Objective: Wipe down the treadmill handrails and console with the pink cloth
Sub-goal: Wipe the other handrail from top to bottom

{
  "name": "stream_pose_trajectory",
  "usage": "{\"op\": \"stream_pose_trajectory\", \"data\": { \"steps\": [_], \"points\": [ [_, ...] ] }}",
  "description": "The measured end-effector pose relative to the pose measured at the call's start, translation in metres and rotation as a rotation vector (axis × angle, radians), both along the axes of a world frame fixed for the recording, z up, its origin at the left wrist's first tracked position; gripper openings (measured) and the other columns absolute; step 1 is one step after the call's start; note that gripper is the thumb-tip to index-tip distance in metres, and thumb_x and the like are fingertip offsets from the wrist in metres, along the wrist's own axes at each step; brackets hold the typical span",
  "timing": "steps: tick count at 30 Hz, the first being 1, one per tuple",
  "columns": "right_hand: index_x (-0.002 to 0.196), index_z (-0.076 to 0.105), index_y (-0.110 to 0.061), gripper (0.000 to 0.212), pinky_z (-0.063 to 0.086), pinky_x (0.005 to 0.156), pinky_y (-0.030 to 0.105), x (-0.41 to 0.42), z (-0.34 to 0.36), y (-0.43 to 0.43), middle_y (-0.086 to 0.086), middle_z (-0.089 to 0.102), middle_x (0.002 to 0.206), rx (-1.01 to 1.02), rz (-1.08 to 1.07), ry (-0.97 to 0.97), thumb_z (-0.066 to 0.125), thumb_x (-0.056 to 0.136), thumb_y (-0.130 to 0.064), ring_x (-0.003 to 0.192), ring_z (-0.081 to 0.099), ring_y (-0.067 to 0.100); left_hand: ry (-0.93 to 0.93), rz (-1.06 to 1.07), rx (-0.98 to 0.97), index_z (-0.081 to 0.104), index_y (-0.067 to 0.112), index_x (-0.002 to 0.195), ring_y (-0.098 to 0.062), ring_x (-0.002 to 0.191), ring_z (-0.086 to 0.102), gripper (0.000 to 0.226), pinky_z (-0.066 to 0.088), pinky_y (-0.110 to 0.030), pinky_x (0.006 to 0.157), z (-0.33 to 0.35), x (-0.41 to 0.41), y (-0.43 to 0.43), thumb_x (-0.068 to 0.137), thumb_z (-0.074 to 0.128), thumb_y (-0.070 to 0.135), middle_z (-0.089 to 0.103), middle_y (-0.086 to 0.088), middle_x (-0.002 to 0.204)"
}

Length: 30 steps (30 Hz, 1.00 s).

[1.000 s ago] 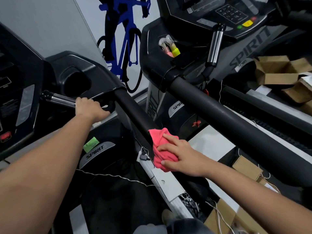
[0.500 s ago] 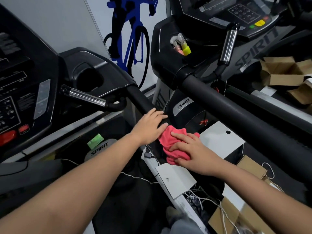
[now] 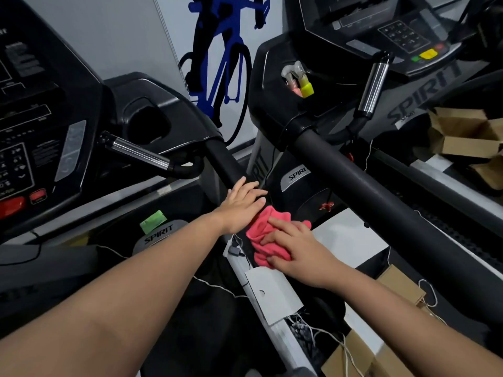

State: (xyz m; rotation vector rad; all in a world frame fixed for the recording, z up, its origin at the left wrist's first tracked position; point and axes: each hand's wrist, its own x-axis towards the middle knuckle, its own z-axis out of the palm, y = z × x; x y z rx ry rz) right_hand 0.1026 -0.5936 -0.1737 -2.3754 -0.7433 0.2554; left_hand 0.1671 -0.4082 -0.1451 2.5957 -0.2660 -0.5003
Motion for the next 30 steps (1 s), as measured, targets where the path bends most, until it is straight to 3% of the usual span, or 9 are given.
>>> {"op": "stream_pose_trajectory", "data": {
  "steps": [5,10,15,17,20,22,24,28,30],
  "points": [
    [0.118,0.052,-0.040,0.035,0.022,0.106,0.031,0.002,0.001,-0.011,-0.020,0.015,0.153,-0.018,0.067,0.087,0.060,0.084,-0.039,0.131,0.022,0.022,-0.019,-0.013,0.130,0.026,0.025,0.148,-0.007,0.143,-0.022,0.048,-0.007,-0.041,0.116,0.003,-0.004,-0.006,0.103,0.026,0.042,0.002,0.011,0.159],
    [0.121,0.052,-0.041,0.040,0.029,0.104,0.036,0.004,0.002,0.005,-0.019,0.014,0.154,-0.028,-0.018,0.042,0.058,0.082,-0.042,0.130,0.022,0.024,-0.022,0.008,0.161,0.026,0.027,0.148,-0.007,0.143,-0.020,0.048,-0.003,-0.042,0.117,0.003,-0.003,-0.008,0.103,0.027,0.043,0.003,0.012,0.159],
    [0.117,0.056,-0.033,0.058,0.015,0.108,0.030,-0.006,-0.010,-0.019,-0.014,0.021,0.153,0.038,0.115,-0.005,0.038,0.069,-0.059,0.134,0.017,0.024,-0.032,0.017,0.210,0.027,0.027,0.147,-0.009,0.144,-0.019,0.048,-0.005,-0.045,0.118,0.001,-0.001,-0.009,0.102,0.029,0.042,0.005,0.010,0.159],
    [0.117,0.058,-0.032,0.053,0.009,0.107,0.027,0.005,-0.008,-0.024,-0.011,0.021,0.153,0.064,0.165,0.065,0.044,0.073,-0.057,0.135,0.017,0.021,-0.044,0.013,0.250,0.027,0.026,0.148,-0.011,0.145,-0.017,0.048,-0.004,-0.046,0.119,0.002,-0.001,-0.011,0.102,0.028,0.043,0.005,0.008,0.160],
    [0.115,0.058,-0.036,0.045,0.015,0.109,0.033,0.021,-0.003,-0.011,-0.012,0.022,0.150,0.096,0.138,0.116,0.051,0.075,-0.055,0.134,0.022,0.023,-0.051,0.023,0.283,0.026,0.026,0.148,-0.012,0.145,-0.016,0.048,-0.004,-0.046,0.118,0.003,-0.002,-0.015,0.103,0.025,0.042,0.004,0.008,0.160],
    [0.117,0.058,-0.037,0.039,0.020,0.108,0.034,0.022,-0.002,-0.001,-0.012,0.023,0.147,0.098,0.069,0.095,0.055,0.080,-0.049,0.132,0.024,0.024,-0.055,0.037,0.290,0.024,0.025,0.149,-0.013,0.146,-0.016,0.049,-0.004,-0.047,0.118,0.003,-0.004,-0.017,0.103,0.024,0.042,0.003,0.008,0.160],
    [0.121,0.057,-0.033,0.037,0.014,0.106,0.029,0.012,-0.004,-0.001,-0.010,0.024,0.149,0.091,0.050,0.023,0.056,0.085,-0.040,0.134,0.020,0.023,-0.056,0.047,0.305,0.023,0.024,0.150,-0.014,0.146,-0.016,0.050,-0.003,-0.049,0.117,0.003,-0.004,-0.018,0.103,0.024,0.042,0.002,0.007,0.160],
    [0.118,0.059,-0.028,0.040,-0.005,0.112,0.021,-0.009,-0.017,-0.032,-0.017,0.027,0.147,0.191,0.210,-0.045,0.047,0.084,-0.046,0.139,0.006,0.003,-0.045,0.065,0.329,0.021,0.023,0.151,-0.015,0.146,-0.017,0.051,-0.002,-0.049,0.117,0.002,-0.005,-0.020,0.103,0.024,0.041,-0.001,0.007,0.161],
    [0.118,0.059,-0.028,0.047,-0.003,0.110,0.017,-0.009,-0.022,-0.045,-0.029,0.021,0.141,0.218,0.245,-0.002,0.041,0.082,-0.052,0.135,0.006,-0.006,-0.045,0.068,0.335,0.021,0.024,0.151,-0.015,0.146,-0.017,0.051,-0.002,-0.049,0.117,0.002,-0.004,-0.020,0.103,0.024,0.042,-0.001,0.007,0.161]
  ]
}}
